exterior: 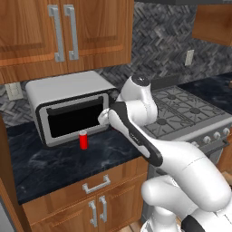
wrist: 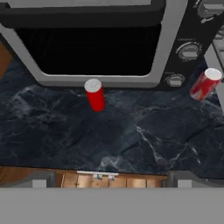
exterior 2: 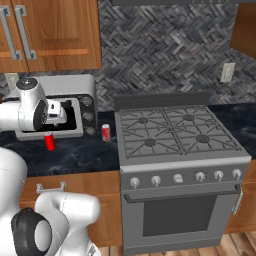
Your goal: Four empty soda cans are scattered around the kitchen. Gather all the cans and cluster them next to the stove for recycling.
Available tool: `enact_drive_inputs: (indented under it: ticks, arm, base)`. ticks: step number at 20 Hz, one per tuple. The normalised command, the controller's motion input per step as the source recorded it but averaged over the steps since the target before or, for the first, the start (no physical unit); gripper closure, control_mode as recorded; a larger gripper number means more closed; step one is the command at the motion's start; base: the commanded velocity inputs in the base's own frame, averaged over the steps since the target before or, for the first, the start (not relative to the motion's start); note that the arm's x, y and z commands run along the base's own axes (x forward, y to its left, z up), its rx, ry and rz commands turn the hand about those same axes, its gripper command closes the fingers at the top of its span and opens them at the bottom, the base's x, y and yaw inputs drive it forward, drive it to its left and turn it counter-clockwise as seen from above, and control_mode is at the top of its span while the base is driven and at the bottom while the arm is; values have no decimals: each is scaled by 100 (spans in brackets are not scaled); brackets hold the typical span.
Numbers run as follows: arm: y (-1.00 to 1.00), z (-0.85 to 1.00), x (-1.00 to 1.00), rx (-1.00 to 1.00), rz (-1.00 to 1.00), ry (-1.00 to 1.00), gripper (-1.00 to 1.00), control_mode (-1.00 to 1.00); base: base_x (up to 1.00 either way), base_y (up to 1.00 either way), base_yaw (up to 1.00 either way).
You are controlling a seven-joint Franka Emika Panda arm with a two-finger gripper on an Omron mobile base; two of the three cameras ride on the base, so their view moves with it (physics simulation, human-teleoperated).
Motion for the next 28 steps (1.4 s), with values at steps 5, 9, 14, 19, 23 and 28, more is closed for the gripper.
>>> enact_drive_inputs:
  ticks: [5, 9, 14, 19, 23, 28]
  arm:
    - [34, -11, -4, 0, 9, -3, -100, -100]
    - [19, -12, 0, 0, 6, 0, -100, -100]
    - [16, -8, 0, 0, 2, 0, -100, -100]
    - [20, -13, 0, 0, 0, 0, -100, -100]
    - [16, -17, 0, 0, 0, 0, -100, -100]
    - [11, -19, 0, 0, 0, 0, -100, -100]
  base:
    - [0, 0, 0]
    - [0, 0, 0]
    - [0, 0, 0]
    - [0, 0, 0]
    - [0, 0, 0]
    - [0, 0, 0]
